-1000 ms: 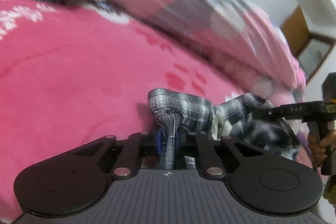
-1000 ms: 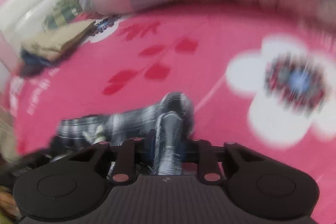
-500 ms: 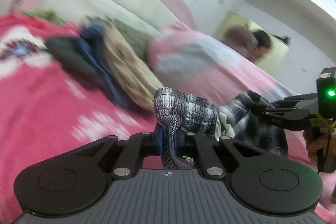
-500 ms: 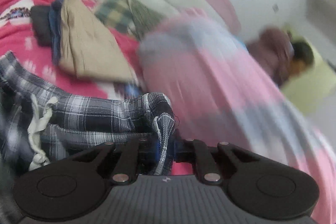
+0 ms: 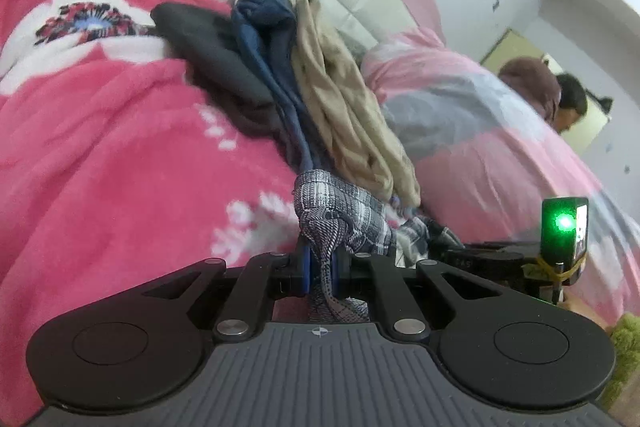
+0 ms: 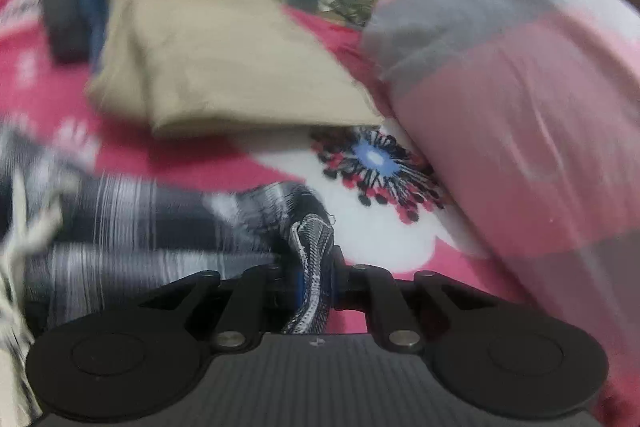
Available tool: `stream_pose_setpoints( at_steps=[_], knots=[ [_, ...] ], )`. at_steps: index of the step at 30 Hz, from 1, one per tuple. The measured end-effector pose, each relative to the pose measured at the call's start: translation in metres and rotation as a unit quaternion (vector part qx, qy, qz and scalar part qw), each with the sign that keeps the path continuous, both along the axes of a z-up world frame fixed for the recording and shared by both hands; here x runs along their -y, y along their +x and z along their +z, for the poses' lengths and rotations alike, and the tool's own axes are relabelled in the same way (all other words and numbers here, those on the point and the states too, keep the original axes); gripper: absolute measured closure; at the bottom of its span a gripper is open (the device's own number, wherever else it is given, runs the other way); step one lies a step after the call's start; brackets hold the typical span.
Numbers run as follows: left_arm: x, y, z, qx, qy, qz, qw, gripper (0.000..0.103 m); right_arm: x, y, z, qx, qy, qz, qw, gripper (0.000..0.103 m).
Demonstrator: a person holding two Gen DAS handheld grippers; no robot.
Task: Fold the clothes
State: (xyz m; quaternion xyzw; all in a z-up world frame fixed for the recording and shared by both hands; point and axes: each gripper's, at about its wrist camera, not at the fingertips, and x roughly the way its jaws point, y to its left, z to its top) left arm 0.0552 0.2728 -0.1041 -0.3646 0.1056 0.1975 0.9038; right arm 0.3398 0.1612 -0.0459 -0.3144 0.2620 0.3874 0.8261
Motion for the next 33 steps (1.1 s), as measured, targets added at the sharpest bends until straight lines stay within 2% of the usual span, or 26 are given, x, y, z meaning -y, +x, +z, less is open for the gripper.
stream_pose_setpoints(
  at_steps=[4,7,9,10,13,15,17,18,20,22,25,27,29,33],
  knots=[
    [-0.014,0.001,0.0,0.001,-0.004,0.031,0.9995,0.096,-0.022,0.014,-0.007,-0.02,0.01,0.003,1.0,0.092],
    [-0.031,0.001,-0.014,-0.013,-0.06,0.039,0.9974,0.096,-0.04,0.024,-0.012,-0.034,0.016,0.005,0.999,0.092],
    [-0.037,0.002,-0.021,-0.016,-0.082,0.039,0.9958,0.095,-0.051,0.031,-0.016,-0.043,0.02,0.007,0.999,0.092],
    [-0.035,0.002,-0.021,-0.016,-0.077,0.04,0.9961,0.095,-0.057,0.034,-0.018,-0.048,0.022,0.008,0.999,0.092],
    [-0.034,0.002,-0.021,-0.015,-0.071,0.041,0.9965,0.092,-0.039,0.032,-0.005,-0.06,0.037,-0.023,0.997,0.091],
    [-0.034,0.001,-0.022,-0.011,-0.074,0.041,0.9964,0.091,-0.025,0.03,0.004,-0.068,0.047,-0.045,0.996,0.083],
    [-0.034,0.0,-0.022,-0.006,-0.073,0.04,0.9965,0.089,-0.011,0.028,0.014,-0.076,0.057,-0.067,0.993,0.053],
    [-0.034,0.0,-0.021,-0.004,-0.072,0.04,0.9966,0.088,-0.004,0.027,0.019,-0.081,0.062,-0.078,0.992,0.05],
    [-0.034,-0.001,-0.02,0.0,-0.068,0.042,0.9968,0.083,0.01,0.026,0.028,-0.089,0.073,-0.1,0.988,0.038],
    [-0.033,-0.003,-0.019,0.003,-0.064,0.046,0.9969,0.079,0.024,0.024,0.038,-0.097,0.083,-0.122,0.984,0.034],
    [-0.031,-0.007,-0.016,0.011,-0.058,0.056,0.9967,0.071,0.09,-0.005,0.077,-0.1,0.132,-0.162,0.973,0.03],
    [-0.029,-0.013,-0.014,0.019,-0.052,0.07,0.996,0.065,0.144,-0.039,0.106,-0.094,0.165,-0.189,0.963,0.029],
    [-0.027,-0.021,-0.012,0.03,-0.046,0.088,0.9946,0.055,0.194,-0.078,0.129,-0.084,0.196,-0.207,0.955,0.028],
    [-0.021,-0.034,-0.005,0.039,-0.036,0.094,0.9941,0.055,0.285,-0.177,0.155,-0.048,0.236,-0.242,0.94,0.028]
  ],
)
